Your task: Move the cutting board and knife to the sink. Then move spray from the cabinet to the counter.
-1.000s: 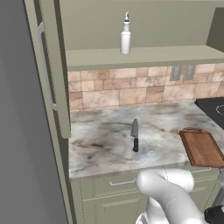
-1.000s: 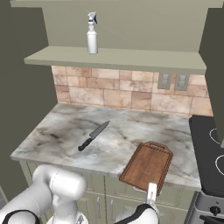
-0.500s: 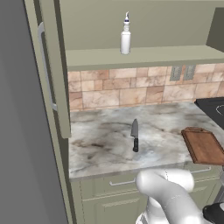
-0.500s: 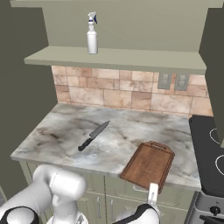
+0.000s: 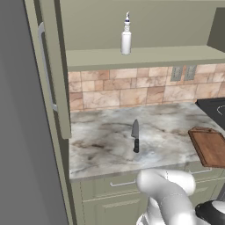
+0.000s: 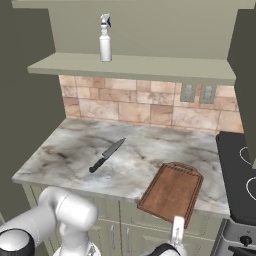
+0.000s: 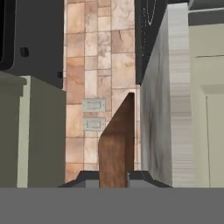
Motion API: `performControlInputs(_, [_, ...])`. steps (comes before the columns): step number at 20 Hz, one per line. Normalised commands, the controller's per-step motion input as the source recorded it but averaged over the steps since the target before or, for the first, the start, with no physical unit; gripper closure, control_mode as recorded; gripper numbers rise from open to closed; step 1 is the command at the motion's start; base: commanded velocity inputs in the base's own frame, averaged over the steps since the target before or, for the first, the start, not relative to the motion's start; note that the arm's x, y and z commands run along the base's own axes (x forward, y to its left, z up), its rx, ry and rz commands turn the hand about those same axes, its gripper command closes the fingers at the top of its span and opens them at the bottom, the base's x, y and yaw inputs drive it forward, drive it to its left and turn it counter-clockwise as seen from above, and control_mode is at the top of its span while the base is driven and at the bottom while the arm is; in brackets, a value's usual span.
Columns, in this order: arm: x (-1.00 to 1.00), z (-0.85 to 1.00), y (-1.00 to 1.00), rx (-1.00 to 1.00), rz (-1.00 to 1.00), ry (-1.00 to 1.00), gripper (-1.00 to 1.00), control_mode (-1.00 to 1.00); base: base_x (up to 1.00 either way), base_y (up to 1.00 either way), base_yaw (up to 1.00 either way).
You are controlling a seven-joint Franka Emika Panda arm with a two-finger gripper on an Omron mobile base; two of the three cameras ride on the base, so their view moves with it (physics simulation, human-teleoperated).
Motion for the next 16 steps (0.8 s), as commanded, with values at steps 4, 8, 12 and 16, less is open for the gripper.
performControlInputs(4, [-0.41, 0.42, 0.08, -0.04, 0.05, 0.00, 1.00, -1.00, 0.00, 0.00, 0.00])
performControlInputs(8, [-0.35, 0.45, 0.25, -0.07, 0.13, -0.02, 1.00, -1.00, 0.00, 0.00, 0.00])
performControlInputs(12, [-0.30, 0.45, 0.30, -0.09, 0.17, -0.03, 1.00, -1.00, 0.00, 0.00, 0.00])
performControlInputs(16, [-0.21, 0.42, 0.33, -0.14, 0.17, 0.00, 1.00, -1.00, 0.00, 0.00, 0.00])
